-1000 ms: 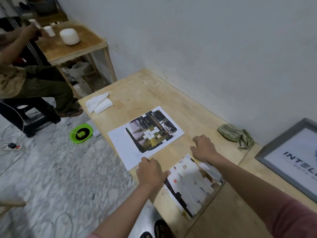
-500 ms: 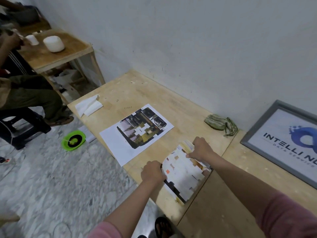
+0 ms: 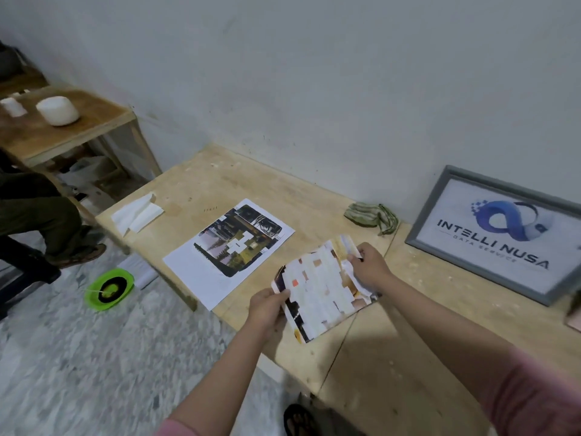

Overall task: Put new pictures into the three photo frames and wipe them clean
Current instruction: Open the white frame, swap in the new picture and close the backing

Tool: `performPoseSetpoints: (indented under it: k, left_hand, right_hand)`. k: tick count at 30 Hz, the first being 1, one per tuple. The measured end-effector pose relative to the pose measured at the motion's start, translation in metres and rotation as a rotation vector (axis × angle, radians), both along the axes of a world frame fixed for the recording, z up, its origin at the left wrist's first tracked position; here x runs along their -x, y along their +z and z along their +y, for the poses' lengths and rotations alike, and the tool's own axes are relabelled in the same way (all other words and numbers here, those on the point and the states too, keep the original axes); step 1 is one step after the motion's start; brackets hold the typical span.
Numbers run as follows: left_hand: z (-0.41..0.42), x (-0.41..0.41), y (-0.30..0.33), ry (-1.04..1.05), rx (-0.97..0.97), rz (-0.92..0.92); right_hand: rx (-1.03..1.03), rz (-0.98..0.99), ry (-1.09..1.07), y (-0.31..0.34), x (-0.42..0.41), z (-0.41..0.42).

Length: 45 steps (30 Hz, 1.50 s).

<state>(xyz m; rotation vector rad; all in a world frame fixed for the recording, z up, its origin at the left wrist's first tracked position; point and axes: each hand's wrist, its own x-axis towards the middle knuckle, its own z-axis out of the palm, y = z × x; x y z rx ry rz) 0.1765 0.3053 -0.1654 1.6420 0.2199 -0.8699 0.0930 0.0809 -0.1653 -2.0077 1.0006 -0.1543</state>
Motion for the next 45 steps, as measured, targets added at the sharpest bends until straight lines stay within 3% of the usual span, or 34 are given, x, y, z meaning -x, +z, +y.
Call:
performPoseSetpoints:
  k: [4, 9, 21, 27, 35, 40, 45]
  left_hand:
    - [0.001, 0.017, 0.006, -0.179, 0.021, -0.067]
    - [-0.016, 0.068, 0.009, -0.326, -0.011, -0.179]
    - [-0.112, 0.259, -0.001, -0.818, -0.044, -0.445]
    - [-0.151, 0.314, -0.008, -0.919, -0.074, -0.643]
    - [-0.163, 0.332, -0.03, -1.107, -0.212, -0.89]
    - [-0.158, 0.327, -0.038, -1.264, -0.273, -1.136]
    - [-0.157, 0.325, -0.04, -1.323, -0.217, -1.41]
  right_hand:
    - [-0.012, -0.09, -0.178, 0.023, 0.053, 0.011]
    - [-0.018, -0.061, -0.377, 0.028, 0.145, 0.024]
    - [-0.107, -0.056, -0.869, 0.007, 0.398, 0.027]
    - [0.039, -0.013, -0.822, -0.013, 0.454, 0.018]
    - [0.169, 0.119, -0.598, -0.042, 0.476, 0.019]
    - [0.227, 0.22, -0.523, -0.045, 0.475, 0.027]
    - [0.325, 0.31, -0.53, -0.061, 0.463, 0.028]
